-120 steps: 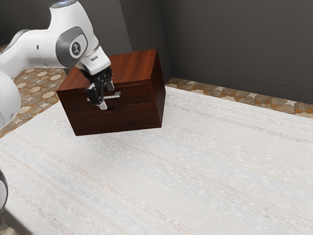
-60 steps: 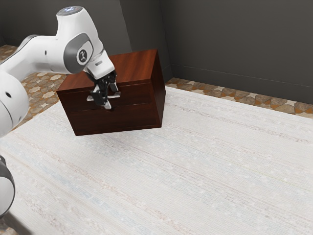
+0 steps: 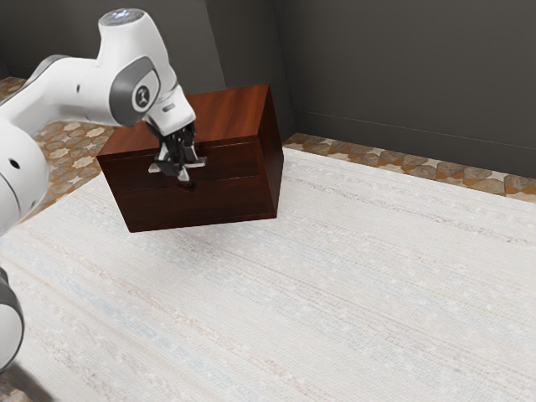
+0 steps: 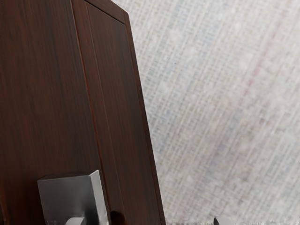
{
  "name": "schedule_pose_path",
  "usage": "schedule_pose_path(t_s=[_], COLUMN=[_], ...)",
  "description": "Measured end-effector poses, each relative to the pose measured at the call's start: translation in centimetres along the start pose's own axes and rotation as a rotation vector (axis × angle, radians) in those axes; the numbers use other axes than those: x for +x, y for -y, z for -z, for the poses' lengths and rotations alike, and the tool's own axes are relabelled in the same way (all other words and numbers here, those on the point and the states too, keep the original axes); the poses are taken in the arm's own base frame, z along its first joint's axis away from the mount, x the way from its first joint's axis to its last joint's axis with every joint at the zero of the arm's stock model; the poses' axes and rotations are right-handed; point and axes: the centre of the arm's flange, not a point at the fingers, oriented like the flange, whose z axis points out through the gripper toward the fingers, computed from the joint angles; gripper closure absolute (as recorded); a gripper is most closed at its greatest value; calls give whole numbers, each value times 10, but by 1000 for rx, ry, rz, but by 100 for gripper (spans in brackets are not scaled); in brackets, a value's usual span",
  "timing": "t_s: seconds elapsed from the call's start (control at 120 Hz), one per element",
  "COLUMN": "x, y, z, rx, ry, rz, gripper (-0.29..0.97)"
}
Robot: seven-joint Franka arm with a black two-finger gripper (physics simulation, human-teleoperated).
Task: Pull the drawer handle with one arm to open the drawer
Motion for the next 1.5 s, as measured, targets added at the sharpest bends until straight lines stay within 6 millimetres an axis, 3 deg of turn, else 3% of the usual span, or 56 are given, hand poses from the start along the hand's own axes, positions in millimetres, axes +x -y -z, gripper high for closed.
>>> schedule_pose_path(t_s=[0.283, 0.375, 0.583, 0.708, 1.3, 1.5], x=[-31, -34, -39, -42, -38, -42], y=[-3, -5, -7, -19, -61, -79], z=[-3, -8, -15, -6, -2, 10], rx=[-16, -25, -37, -45, -72, -64], ry=[34, 37, 40, 33, -1, -7], rz=[65, 75, 93, 103, 132, 143], gripper=[40, 33, 39, 42, 40, 43])
